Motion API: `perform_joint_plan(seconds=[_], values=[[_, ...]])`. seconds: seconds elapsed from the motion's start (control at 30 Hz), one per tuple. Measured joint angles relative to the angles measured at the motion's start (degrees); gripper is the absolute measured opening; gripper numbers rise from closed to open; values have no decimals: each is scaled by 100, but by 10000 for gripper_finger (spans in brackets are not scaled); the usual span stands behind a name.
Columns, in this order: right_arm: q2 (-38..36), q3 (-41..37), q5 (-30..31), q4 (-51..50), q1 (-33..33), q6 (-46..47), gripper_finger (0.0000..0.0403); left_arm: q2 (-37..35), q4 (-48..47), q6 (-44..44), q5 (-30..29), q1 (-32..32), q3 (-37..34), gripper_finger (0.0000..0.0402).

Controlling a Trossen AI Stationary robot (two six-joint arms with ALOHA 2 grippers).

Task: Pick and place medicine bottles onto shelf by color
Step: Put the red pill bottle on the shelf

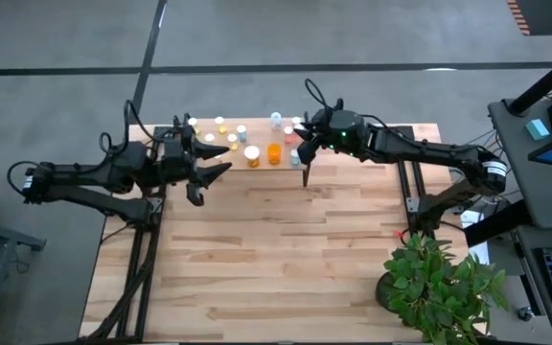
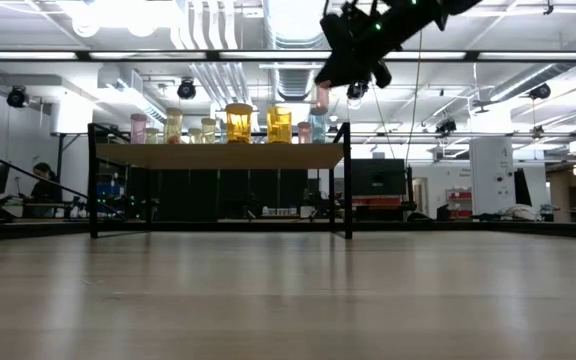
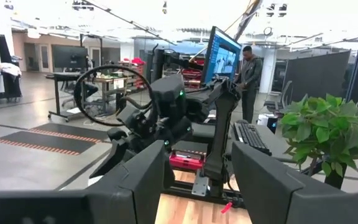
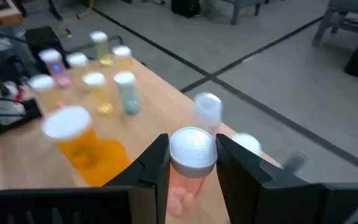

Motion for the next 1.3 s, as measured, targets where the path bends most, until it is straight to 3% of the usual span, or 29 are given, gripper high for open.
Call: perform_joint_plan(seconds=[0.5,1.3], values=[[-26,-1295,137,1455,-180,-9,98,-49,4,-192,-35,2,0,172],[20,-1303,1,1477,-178,79,98,-45,146,-125,-373,2,0,172]])
